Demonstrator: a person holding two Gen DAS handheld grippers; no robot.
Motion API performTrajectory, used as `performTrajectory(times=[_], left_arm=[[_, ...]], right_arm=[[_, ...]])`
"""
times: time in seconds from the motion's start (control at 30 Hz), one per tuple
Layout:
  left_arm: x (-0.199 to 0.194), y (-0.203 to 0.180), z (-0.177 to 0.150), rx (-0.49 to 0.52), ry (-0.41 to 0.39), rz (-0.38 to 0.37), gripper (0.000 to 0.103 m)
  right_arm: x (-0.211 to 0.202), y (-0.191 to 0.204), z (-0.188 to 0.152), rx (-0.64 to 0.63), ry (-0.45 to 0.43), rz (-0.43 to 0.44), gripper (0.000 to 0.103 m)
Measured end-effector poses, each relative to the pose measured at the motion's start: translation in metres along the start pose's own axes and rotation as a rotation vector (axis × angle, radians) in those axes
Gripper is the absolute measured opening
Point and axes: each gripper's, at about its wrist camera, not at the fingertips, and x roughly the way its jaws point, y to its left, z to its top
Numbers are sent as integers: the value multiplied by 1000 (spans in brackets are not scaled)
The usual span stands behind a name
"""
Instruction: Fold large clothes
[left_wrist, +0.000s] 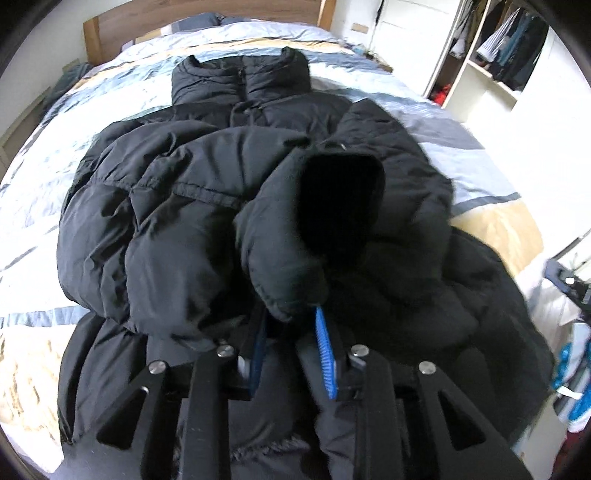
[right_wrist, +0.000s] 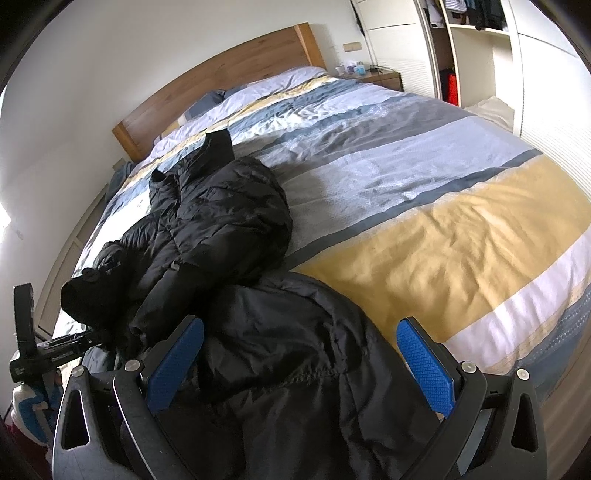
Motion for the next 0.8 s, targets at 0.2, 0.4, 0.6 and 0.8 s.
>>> performTrajectory(times=[0.2,0.4,0.6,0.8], left_arm=[[-38,15,4,-25,-60,-59,25],[-62,46,18,-72,-109,-8,25],[-67,84,20,-146,-117,44,25],[-63,113,23,-210,-119,67,25]], right_arm=[[4,17,2,-37,13,16,103],[10,57,9,-126,27,60,103],[14,111,21,-239,30,114,103],[23,172,36,-350,30,171,103]])
